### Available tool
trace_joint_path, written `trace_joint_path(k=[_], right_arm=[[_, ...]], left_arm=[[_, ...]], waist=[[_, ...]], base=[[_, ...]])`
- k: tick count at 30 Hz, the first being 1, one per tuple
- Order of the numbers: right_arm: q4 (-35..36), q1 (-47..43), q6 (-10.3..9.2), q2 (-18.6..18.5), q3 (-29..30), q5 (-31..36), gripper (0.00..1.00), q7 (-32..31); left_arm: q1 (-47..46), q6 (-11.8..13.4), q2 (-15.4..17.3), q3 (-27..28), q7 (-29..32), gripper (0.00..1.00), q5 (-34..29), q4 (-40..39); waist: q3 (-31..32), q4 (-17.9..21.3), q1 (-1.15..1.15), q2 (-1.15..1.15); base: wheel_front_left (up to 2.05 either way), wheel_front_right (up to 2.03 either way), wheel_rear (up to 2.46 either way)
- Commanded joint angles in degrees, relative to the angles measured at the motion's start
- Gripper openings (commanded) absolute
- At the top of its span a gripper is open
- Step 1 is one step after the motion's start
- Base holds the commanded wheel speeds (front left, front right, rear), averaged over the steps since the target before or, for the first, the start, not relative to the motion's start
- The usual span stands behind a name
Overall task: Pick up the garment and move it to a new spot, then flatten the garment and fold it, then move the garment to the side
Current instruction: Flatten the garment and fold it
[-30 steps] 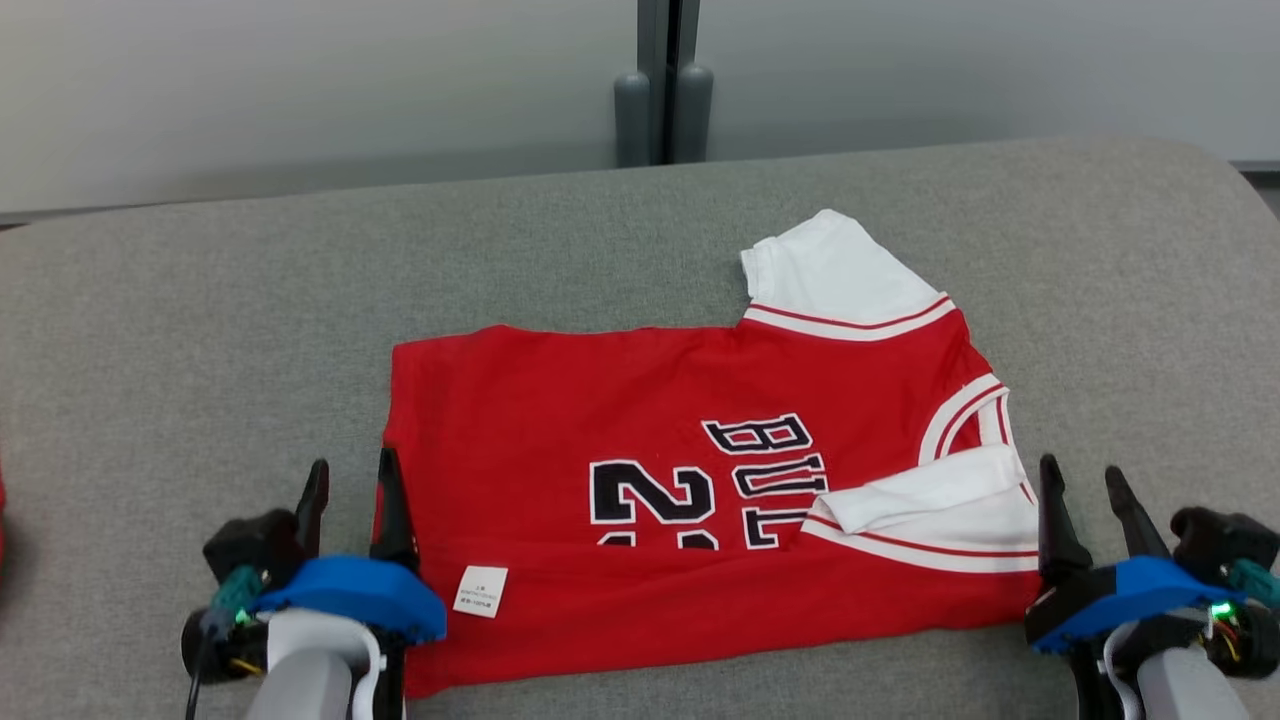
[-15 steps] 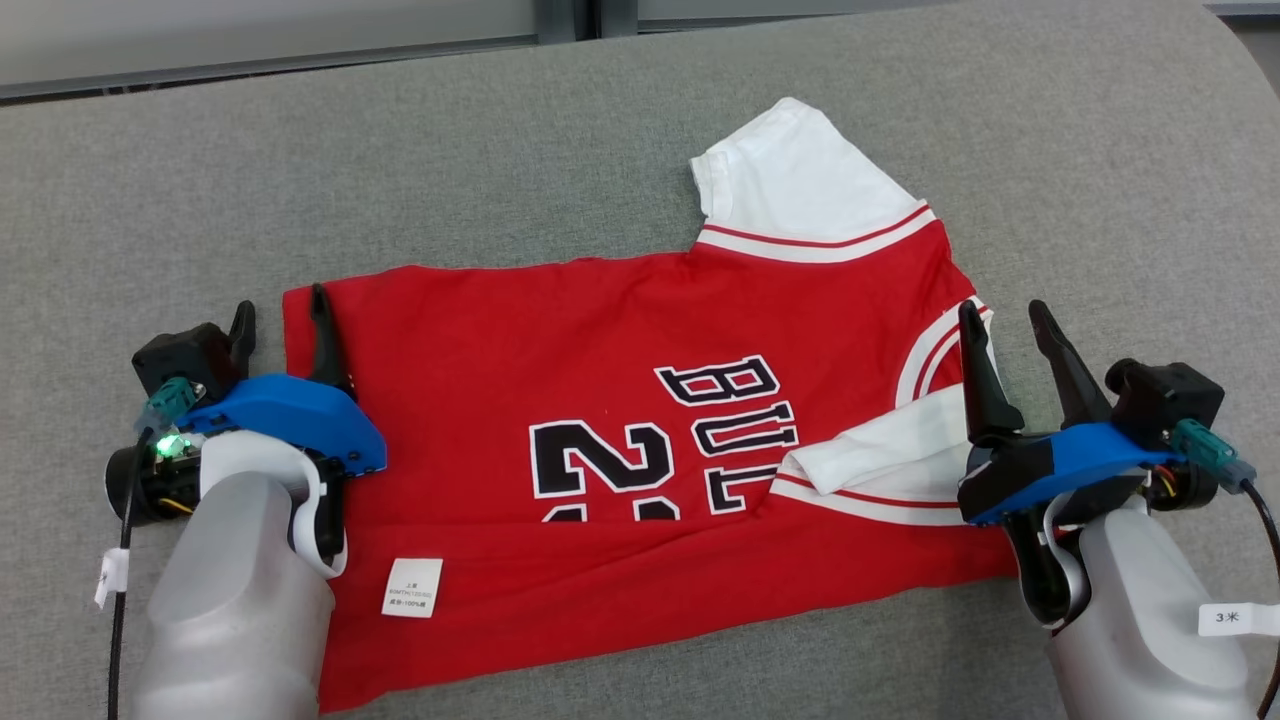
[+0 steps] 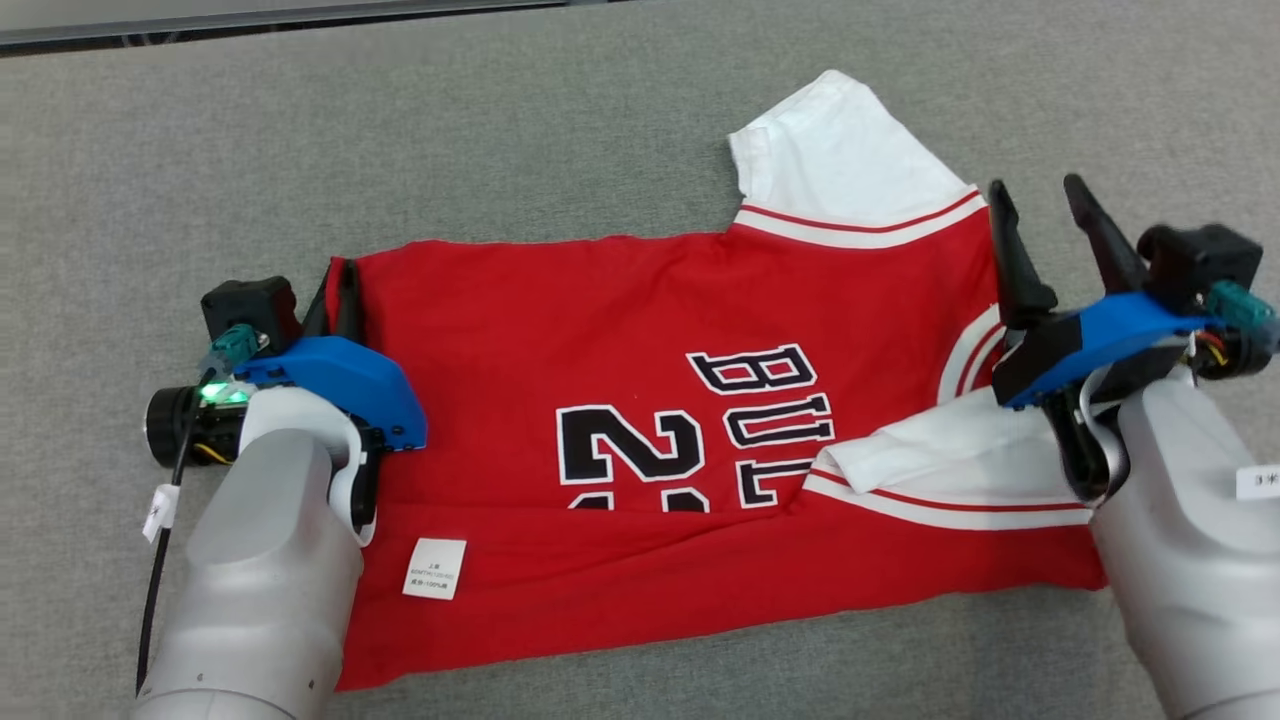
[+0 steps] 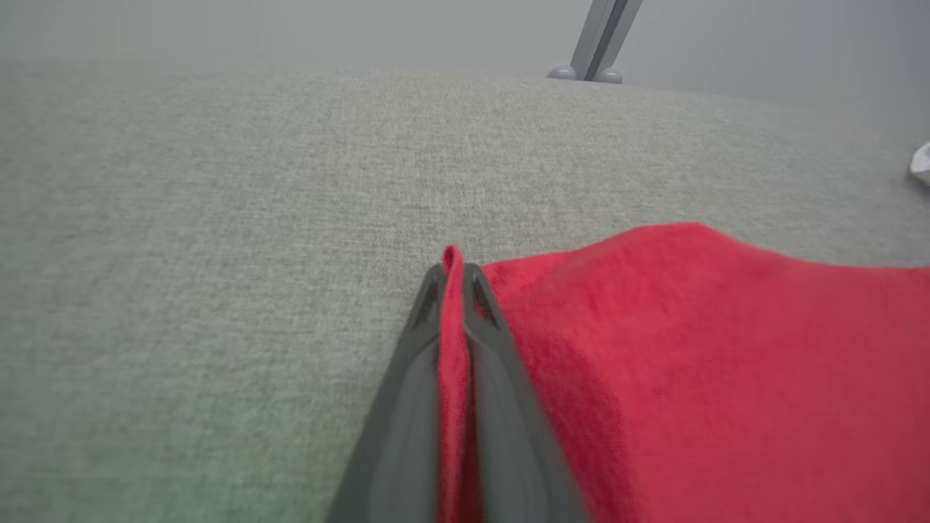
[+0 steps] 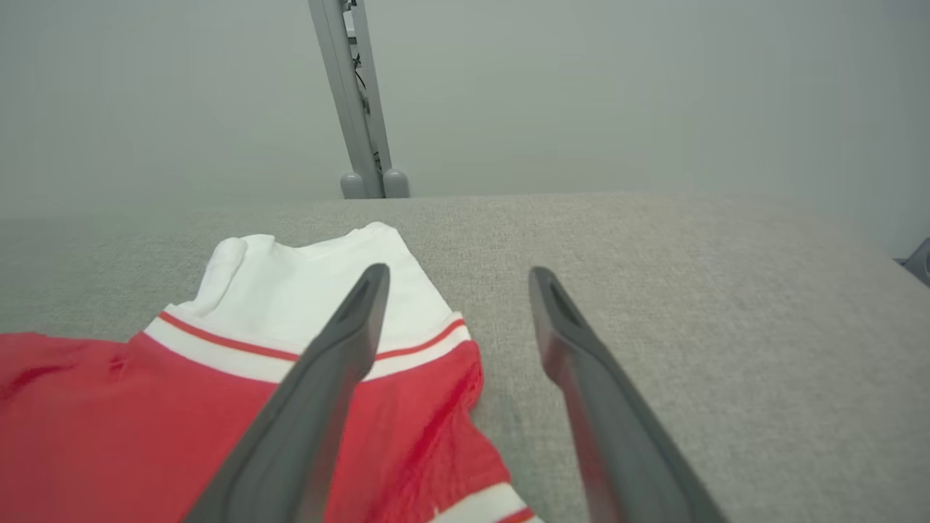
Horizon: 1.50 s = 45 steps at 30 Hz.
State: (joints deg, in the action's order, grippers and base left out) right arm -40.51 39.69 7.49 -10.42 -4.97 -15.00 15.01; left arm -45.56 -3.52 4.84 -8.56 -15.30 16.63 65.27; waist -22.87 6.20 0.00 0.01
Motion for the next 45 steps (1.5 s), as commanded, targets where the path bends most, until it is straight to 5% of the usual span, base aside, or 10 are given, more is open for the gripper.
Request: trace_joint_path(k=[1,12,28,29,30,38,45], right_arm=[[-0.3,1.6,0.01,-0.6,-0.2,0.6,1.00,0.2],[-17.3,17.9,0.01,-5.8,-4.8,1.5,1.00,-4.8],[-30.9,27.6,0.03,-9.5,-8.0,2.9,1.00,-13.1],[-31.2,27.6,0.07,-9.3,-8.4,2.6,0.73,-13.6],[-31.4,27.3,0.07,-9.2,-8.8,2.3,0.00,-13.9],[-30.0,29.7,-0.01,-12.4,-8.0,2.5,0.00,-3.9],[-25.4,28.7,-0.01,-12.6,-0.9,5.2,0.00,0.2]], left_arm=[[0.7,0.2,-0.6,-0.5,0.4,0.00,-0.1,1.1],[1.2,0.9,-1.9,-3.0,0.2,0.00,-0.4,-12.9],[1.3,4.6,-2.0,-18.3,0.2,0.00,11.5,-22.6],[1.3,4.7,-2.0,-18.7,0.2,0.00,11.8,-22.8],[1.3,5.0,-2.0,-19.0,0.2,0.00,12.0,-22.9],[1.3,6.5,-1.9,-15.3,0.1,0.00,9.5,-25.9],[3.9,5.6,-1.7,-8.6,0.1,0.00,4.1,-29.5]], waist=[[-0.6,-0.8,0.00,-0.01],[-4.7,-9.2,0.00,-0.01],[-9.1,-16.1,0.00,-0.01],[-9.2,-16.2,0.00,-0.01],[-9.1,-16.2,0.00,-0.01],[-7.7,-15.4,0.00,-0.01],[-5.1,-13.0,0.00,-0.01]], base=[[0.00,0.00,0.00],[0.00,0.00,0.00],[0.00,0.00,0.00],[0.00,0.00,0.00],[0.00,0.00,0.00],[0.00,0.00,0.00],[0.00,0.00,0.00]])
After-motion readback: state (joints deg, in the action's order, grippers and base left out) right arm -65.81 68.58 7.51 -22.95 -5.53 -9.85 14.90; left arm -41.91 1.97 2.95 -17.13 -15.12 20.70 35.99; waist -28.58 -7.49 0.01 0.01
